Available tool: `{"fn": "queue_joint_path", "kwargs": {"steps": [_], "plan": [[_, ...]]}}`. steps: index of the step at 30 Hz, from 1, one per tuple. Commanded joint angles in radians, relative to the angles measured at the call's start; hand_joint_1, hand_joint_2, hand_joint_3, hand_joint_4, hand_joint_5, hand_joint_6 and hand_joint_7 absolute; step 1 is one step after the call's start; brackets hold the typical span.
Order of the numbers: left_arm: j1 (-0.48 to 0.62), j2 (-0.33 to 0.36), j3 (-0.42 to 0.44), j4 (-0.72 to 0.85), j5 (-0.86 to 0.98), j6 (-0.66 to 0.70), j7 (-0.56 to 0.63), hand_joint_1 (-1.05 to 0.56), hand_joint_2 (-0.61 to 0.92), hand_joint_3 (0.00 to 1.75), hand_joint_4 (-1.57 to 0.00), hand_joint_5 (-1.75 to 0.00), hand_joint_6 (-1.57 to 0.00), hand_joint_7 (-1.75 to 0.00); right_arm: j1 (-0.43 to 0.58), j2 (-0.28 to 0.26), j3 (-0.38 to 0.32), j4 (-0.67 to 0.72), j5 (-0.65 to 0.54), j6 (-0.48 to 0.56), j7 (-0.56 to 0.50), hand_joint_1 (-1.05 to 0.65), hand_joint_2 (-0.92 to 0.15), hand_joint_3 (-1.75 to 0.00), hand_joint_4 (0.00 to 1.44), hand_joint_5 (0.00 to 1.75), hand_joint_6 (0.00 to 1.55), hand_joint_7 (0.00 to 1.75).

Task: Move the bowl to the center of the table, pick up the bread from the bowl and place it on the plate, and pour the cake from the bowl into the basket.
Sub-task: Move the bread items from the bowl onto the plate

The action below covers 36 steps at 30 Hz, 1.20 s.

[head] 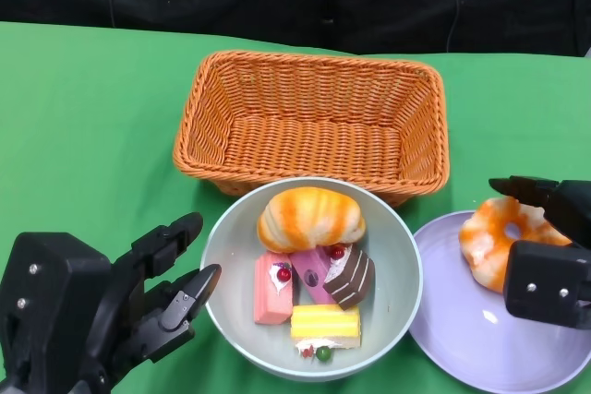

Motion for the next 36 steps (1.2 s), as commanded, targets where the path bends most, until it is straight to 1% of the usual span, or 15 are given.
{"fn": "queue_joint_path", "kwargs": {"steps": [1,5,7,11,14,17,20,23,25,26,30,34,36], "plan": [[0.002,0.010,0.011,-0.007,-0.005,0.004,-0.005,-0.59,0.92,0.50,-0.23,-0.25,-0.19,0.00,0.019,-0.023,0.010,-0.036,-0.055,0.027,-0.038,-0.73,-0.92,-0.21,0.07,0.00,0.12,0.00],[0.003,0.011,0.011,-0.007,-0.003,0.002,-0.005,-0.58,0.92,0.50,-0.22,-0.25,-0.19,0.00,0.033,-0.019,0.013,-0.059,-0.096,0.036,-0.075,-0.76,-0.92,-0.23,0.07,0.00,0.11,0.00],[0.004,0.011,0.011,-0.007,-0.002,0.002,-0.005,-0.59,0.92,0.49,-0.23,-0.25,-0.19,-0.01,0.041,-0.021,0.019,-0.069,-0.124,0.034,-0.102,-0.78,-0.92,-0.25,0.04,0.00,0.11,0.00],[0.003,0.011,0.010,-0.009,-0.002,0.003,-0.004,-0.59,0.92,0.49,-0.23,-0.26,-0.19,-0.01,0.047,-0.025,0.026,-0.072,-0.152,0.023,-0.144,-0.79,-0.92,-0.25,0.04,0.01,0.13,0.01],[0.002,0.009,0.012,-0.012,-0.006,0.007,-0.004,-0.60,0.92,0.48,-0.22,-0.26,-0.19,0.00,0.053,-0.026,0.026,-0.075,-0.170,0.007,-0.187,-0.77,-0.92,-0.25,0.08,0.03,0.15,0.02],[0.001,0.013,0.011,-0.007,-0.003,-0.001,-0.008,-0.59,0.92,0.49,-0.22,-0.26,-0.19,0.00,0.075,-0.008,-0.008,-0.086,-0.108,-0.100,-0.305,-0.73,-0.92,-0.25,0.12,0.06,0.15,0.02],[0.000,0.009,0.013,-0.009,-0.006,0.006,-0.003,-0.60,0.92,0.48,-0.22,-0.27,-0.19,0.00,0.095,0.003,-0.027,-0.131,-0.052,-0.170,-0.342,-0.67,-0.92,-0.26,0.15,0.09,0.16,0.02],[0.001,0.012,0.012,-0.010,-0.005,0.008,-0.006,-0.60,0.92,0.48,-0.22,-0.27,-0.19,0.00,0.120,0.022,-0.044,-0.201,0.030,-0.220,-0.320,-0.61,-0.92,-0.21,0.20,0.14,0.23,0.06],[0.001,0.013,0.012,-0.009,-0.005,0.006,-0.008,-0.60,0.92,0.48,-0.21,-0.27,-0.19,0.00,0.132,0.032,-0.048,-0.231,0.073,-0.242,-0.306,-0.59,-0.92,-0.19,0.20,0.15,0.25,0.06],[0.001,0.014,0.011,-0.008,-0.004,0.003,-0.010,-0.60,0.92,0.48,-0.21,-0.27,-0.19,0.00,0.139,0.041,-0.049,-0.251,0.101,-0.252,-0.296,-0.55,-0.92,-0.17,0.23,0.18,0.28,0.08],[-0.003,0.011,0.006,0.000,-0.003,-0.002,-0.011,-0.60,0.92,0.48,-0.22,-0.28,-0.19,0.00,0.160,0.079,-0.047,-0.327,0.190,-0.253,-0.234,-0.48,-0.92,-0.13,0.26,0.23,0.32,0.09],[-0.006,0.009,0.001,-0.001,-0.006,0.004,-0.013,-0.60,0.92,0.49,-0.21,-0.28,-0.19,0.00,0.159,0.108,-0.031,-0.383,0.221,-0.249,-0.176,-0.46,-0.92,-0.12,0.27,0.27,0.32,0.09],[-0.006,0.007,-0.003,-0.004,-0.003,0.007,-0.008,-0.60,0.92,0.49,-0.21,-0.28,-0.19,0.00,0.154,0.121,-0.021,-0.392,0.222,-0.257,-0.161,-0.45,-0.92,-0.10,0.24,0.34,0.32,0.09]]}}
